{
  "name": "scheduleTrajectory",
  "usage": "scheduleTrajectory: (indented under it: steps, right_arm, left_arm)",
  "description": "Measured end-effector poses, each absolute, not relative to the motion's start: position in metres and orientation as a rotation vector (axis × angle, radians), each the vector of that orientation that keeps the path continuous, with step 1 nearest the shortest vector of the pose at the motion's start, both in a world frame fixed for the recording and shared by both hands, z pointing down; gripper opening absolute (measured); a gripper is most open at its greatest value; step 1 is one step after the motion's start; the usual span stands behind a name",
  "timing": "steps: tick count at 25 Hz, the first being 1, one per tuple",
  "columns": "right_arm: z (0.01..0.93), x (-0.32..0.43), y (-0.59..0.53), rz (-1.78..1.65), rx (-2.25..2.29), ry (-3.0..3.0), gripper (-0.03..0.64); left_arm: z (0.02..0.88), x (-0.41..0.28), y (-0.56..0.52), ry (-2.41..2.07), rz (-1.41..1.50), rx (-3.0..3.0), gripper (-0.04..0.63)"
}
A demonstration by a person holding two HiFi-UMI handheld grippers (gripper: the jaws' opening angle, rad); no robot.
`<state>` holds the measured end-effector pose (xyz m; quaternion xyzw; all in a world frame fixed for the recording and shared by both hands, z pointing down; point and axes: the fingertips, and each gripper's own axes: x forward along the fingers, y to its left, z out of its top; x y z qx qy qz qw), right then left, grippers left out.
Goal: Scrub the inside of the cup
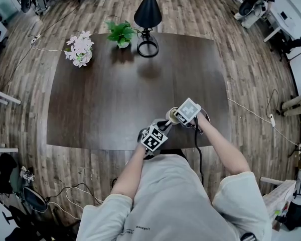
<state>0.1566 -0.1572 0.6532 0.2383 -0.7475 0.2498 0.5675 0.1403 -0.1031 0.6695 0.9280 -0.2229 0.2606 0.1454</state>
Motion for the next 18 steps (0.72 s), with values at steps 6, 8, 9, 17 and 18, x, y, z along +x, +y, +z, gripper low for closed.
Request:
scheduleTrajectory:
  steps: [6,8,9,17,18]
  right_arm:
    - [0.654,0.162,-0.153,0.462,0.497,-1.675,0.089]
    - [0.656,0.162,-0.148,0.443,0.454,-1.649,0.087]
    - [0.656,0.162,-0.145,0.441,0.428,-1.638,0.089]
    - [0.661,0.157,-0.132,0.637,0.352,-1.666,0.086]
    - [0.661,0.156,-0.133,0.673,0.359,-1.678,0.086]
  left_arm:
    - [0.668,0.140,-0.103,-0.649,0.735,2.678,0.054]
    - [0.670,0.141,-0.103,-0.648,0.736,2.676,0.054]
    - [0.670,0.140,-0.104,-0.648,0.740,2.672,0.054]
    - [0.669,0.140,-0.104,-0.652,0.759,2.669,0.054]
    - [0.669,0.140,-0.105,-0.651,0.758,2.672,0.054]
